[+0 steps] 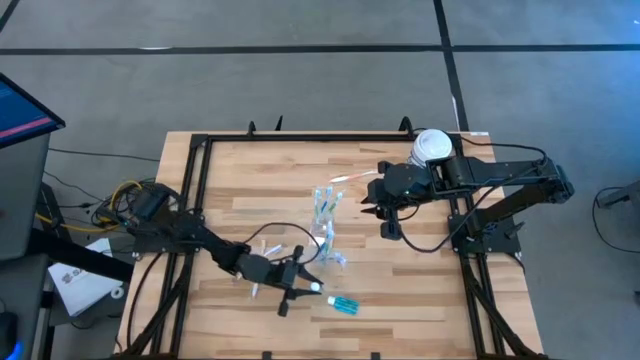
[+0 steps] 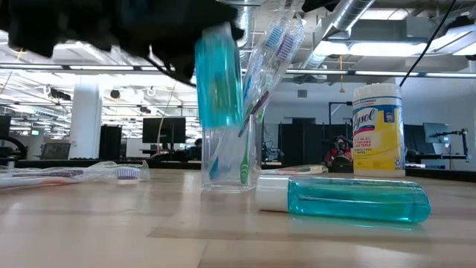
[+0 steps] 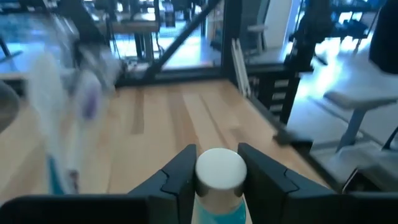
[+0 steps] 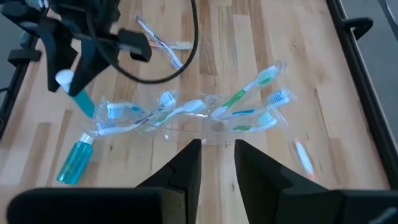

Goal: Pick & Place toothbrushing station
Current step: Put the left blue mouthwash into the transparent organizer

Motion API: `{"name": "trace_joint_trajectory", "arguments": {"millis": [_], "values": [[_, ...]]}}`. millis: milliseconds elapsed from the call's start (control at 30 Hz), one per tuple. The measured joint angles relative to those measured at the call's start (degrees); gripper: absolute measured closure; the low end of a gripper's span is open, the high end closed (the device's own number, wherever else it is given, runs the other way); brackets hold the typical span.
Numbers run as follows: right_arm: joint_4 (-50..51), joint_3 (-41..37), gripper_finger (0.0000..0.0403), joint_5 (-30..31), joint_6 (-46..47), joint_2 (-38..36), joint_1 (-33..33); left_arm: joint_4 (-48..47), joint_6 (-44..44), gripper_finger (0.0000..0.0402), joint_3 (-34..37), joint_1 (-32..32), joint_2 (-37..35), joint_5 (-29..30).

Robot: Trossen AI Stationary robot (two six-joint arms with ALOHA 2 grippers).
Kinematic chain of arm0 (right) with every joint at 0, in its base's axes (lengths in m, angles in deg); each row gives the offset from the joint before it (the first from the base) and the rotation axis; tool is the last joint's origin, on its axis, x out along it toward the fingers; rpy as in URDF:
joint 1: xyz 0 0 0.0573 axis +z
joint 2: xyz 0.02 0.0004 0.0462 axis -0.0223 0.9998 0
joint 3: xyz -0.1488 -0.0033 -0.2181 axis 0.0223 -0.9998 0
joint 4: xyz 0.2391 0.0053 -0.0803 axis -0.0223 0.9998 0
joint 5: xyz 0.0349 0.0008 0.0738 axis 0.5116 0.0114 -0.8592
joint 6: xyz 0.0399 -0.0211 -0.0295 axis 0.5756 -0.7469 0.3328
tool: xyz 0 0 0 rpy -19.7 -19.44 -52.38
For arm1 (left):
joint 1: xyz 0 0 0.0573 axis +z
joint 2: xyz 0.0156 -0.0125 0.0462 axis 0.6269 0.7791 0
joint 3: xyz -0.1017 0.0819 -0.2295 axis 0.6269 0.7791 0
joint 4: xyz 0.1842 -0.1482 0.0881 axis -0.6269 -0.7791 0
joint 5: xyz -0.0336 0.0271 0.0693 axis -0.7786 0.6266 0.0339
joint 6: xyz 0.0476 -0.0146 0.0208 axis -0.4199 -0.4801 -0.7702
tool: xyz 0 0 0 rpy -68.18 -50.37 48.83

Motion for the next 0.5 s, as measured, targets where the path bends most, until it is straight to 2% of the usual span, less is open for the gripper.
{"name": "trace_joint_trajectory", "arguments": {"millis": [267,500], "values": [[-0.02,0.00,0.0316,0.00,2.83,0.00,-0.07,-2.59,0.02,0.0307,4.32,0.72,-11.53,0.12],[-0.42,0.02,0.0316,0.00,2.83,0.00,-0.05,-3.76,0.00,0.0299,7.73,3.51,-18.98,3.34]]}}
